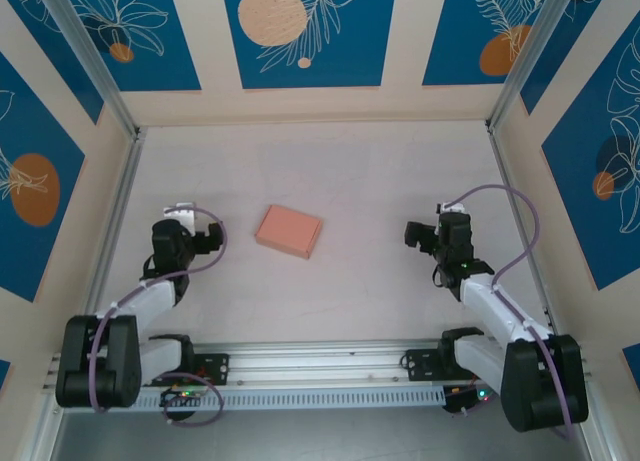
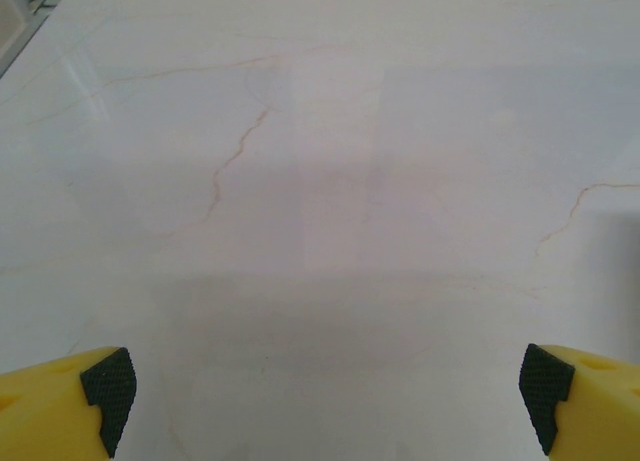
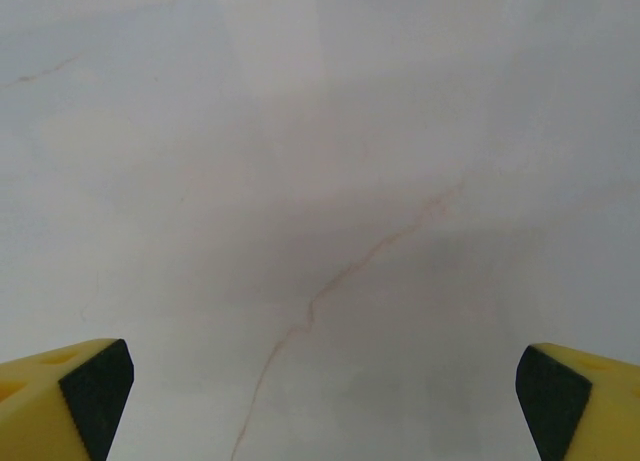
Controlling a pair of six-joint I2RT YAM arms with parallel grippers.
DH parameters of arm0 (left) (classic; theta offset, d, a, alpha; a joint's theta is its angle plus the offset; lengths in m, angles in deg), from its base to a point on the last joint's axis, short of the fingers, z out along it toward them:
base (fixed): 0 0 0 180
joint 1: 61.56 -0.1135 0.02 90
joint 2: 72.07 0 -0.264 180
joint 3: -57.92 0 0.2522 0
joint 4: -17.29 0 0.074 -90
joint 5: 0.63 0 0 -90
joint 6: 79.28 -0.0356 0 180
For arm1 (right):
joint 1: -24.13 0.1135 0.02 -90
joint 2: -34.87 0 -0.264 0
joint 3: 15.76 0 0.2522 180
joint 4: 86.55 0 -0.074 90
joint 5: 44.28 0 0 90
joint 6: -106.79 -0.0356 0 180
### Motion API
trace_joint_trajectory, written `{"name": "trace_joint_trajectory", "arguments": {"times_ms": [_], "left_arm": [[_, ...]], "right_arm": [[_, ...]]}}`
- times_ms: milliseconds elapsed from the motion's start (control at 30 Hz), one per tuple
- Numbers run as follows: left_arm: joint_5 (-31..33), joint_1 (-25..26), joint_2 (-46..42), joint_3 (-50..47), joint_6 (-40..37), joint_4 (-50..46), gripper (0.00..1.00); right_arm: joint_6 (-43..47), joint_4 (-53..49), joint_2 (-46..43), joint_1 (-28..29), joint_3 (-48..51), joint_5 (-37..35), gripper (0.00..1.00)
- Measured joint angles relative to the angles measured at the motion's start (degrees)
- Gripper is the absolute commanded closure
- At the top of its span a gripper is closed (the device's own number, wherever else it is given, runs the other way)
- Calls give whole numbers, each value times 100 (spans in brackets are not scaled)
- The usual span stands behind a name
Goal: Fold the paper box
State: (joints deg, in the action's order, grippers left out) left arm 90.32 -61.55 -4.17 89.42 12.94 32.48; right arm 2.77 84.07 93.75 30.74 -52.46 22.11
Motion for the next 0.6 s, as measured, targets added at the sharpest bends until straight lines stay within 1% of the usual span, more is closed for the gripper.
{"name": "trace_joint_trajectory", "arguments": {"times_ms": [133, 300, 433, 500, 600], "left_arm": [[-212, 0, 509, -24, -107, 697, 0], [-356, -2, 901, -24, -133, 1349, 0], [-555, -2, 1740, -9, -136, 2090, 0], [-645, -2, 2013, 4, -160, 2131, 0], [-758, 0, 2057, 90, -234, 2072, 0]], "right_arm": [[282, 1019, 326, -11, 157, 15, 0], [459, 1917, 767, -76, 391, 125, 0], [535, 2398, 1182, -153, 385, 328, 0], [560, 2542, 1362, -188, 343, 450, 0], [564, 2649, 1655, -236, 166, 627, 0]]}}
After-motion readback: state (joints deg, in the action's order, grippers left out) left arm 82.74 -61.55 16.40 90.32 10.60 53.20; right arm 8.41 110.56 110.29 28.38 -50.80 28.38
